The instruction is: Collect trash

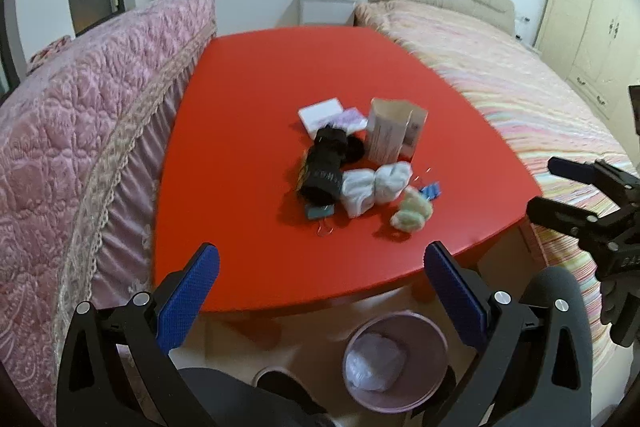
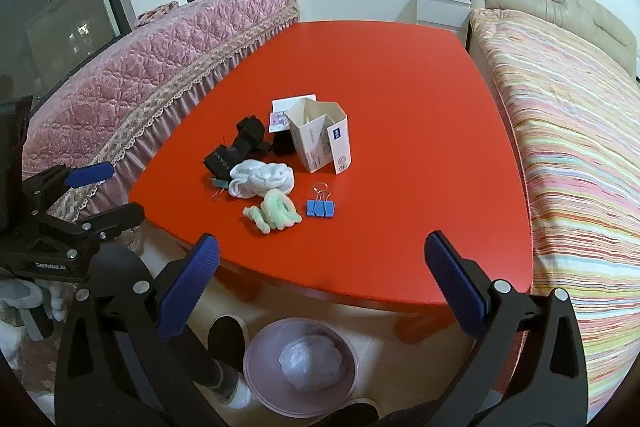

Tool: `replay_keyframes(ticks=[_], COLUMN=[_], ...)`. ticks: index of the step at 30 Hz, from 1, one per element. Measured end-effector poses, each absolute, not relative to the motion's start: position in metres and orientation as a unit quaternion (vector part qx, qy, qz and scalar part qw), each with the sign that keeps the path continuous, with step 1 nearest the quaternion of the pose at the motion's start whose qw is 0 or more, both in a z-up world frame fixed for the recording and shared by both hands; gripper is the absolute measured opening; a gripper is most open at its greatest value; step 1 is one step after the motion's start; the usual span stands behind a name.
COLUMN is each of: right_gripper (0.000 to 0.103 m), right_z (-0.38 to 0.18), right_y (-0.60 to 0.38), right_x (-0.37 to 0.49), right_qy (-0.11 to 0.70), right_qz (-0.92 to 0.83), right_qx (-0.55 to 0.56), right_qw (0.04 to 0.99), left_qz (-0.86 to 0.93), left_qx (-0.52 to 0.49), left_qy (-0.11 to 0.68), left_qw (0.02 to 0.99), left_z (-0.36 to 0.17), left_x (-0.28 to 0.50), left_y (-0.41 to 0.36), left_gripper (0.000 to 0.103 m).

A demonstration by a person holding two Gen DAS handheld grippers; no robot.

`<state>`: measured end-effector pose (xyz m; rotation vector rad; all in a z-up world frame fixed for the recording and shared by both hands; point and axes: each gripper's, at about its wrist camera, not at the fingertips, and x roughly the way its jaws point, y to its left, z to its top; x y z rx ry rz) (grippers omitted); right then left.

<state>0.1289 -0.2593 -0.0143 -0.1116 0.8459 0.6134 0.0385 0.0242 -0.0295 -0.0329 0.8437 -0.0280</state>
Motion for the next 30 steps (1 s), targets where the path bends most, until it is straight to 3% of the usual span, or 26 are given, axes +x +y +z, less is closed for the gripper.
replay_keyframes(ticks=[30], right_gripper=[0.100], right_z=[-0.010], right_y=[-0.271], right_x=[0.099], right_qy=[0.397], right_qz=[0.304], right_qx=[-0.046], right_qw=[0.864], left_qz=[-0.020], left_qx=[0.007], left_qy=[0.389], left_qw=[0.921], left_z=[-0.012], left_x=[0.020], left_y=[0.006], left_gripper=[0.097])
